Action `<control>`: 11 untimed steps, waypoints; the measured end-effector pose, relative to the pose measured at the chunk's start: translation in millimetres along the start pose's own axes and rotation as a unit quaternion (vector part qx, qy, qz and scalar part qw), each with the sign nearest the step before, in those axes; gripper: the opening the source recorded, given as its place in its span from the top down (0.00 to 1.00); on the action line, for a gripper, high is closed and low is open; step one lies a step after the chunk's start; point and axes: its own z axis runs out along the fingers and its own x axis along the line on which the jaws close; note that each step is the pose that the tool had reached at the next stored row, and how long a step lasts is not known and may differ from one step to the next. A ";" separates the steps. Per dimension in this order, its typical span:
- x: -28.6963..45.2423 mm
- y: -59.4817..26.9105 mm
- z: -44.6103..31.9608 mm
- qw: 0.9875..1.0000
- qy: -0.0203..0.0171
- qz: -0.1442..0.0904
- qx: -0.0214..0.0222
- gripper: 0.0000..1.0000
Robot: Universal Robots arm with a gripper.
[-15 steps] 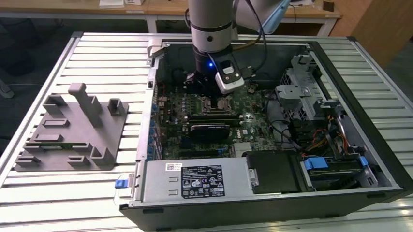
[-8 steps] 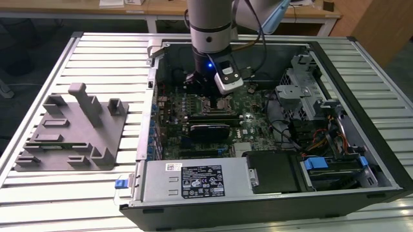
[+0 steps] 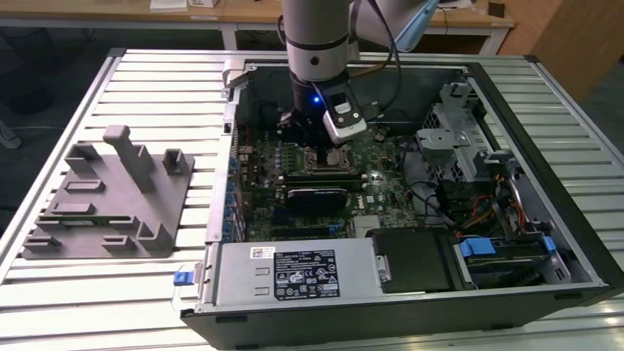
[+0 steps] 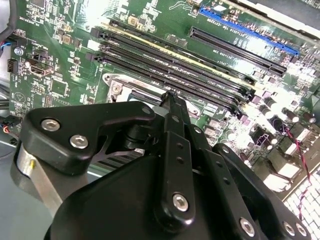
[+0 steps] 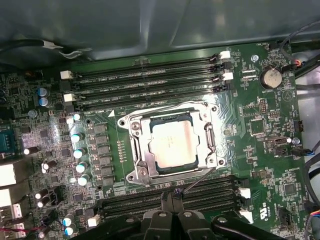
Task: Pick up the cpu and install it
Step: 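Install the second cpu locking lever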
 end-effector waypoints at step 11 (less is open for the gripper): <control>3.8 -6.2 2.6 1.000 0.000 -0.002 -0.003 0.89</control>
